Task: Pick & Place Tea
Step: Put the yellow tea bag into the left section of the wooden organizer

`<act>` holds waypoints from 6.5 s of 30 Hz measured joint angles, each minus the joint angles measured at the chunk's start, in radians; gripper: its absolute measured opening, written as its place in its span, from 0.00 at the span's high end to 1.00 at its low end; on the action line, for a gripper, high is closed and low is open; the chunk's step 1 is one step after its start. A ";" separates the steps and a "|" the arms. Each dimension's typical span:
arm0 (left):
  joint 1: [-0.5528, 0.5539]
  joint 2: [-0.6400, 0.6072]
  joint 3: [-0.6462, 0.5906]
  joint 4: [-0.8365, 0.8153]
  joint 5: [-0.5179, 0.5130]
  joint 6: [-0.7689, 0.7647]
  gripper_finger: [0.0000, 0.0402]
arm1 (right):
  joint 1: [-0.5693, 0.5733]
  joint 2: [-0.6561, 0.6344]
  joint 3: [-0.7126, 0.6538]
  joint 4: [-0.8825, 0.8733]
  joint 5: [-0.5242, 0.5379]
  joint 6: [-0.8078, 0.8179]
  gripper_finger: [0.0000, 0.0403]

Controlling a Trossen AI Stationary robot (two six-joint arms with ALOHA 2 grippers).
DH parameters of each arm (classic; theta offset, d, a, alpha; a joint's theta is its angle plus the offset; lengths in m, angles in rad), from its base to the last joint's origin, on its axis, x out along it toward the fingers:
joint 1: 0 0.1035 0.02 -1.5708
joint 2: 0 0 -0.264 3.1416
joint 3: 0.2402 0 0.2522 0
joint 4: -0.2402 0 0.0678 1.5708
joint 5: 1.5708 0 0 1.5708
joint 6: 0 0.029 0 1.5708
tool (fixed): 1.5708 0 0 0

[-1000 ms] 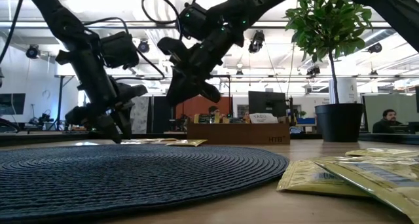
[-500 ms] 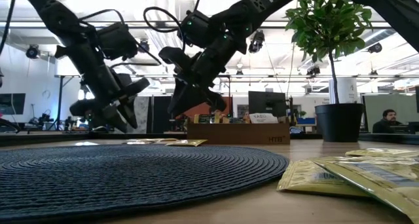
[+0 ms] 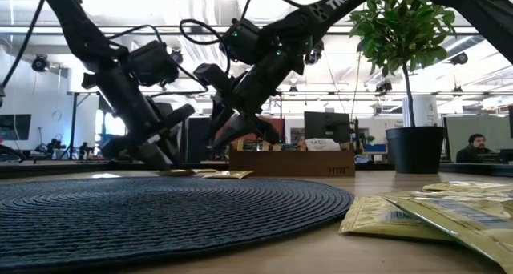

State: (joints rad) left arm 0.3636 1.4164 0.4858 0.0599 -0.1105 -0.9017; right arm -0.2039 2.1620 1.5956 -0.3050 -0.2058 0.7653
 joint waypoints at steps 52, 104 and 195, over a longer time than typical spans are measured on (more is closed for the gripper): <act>-0.051 0.010 0.000 0.045 0.103 -0.106 0.66 | 0.140 0.079 -0.014 0.057 0.314 -1.067 0.64; -0.077 -0.320 -0.001 0.017 -0.091 0.119 0.66 | 0.087 -0.058 0.034 -0.161 0.140 -0.767 0.98; -0.772 0.269 0.301 0.203 -0.301 -0.514 0.66 | 0.077 -0.053 0.055 -0.556 -0.326 -0.736 0.70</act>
State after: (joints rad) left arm -0.4084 1.6854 0.7872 0.2629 -0.4119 -1.4158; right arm -0.1265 2.1094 1.6508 -0.8607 -0.5320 0.0295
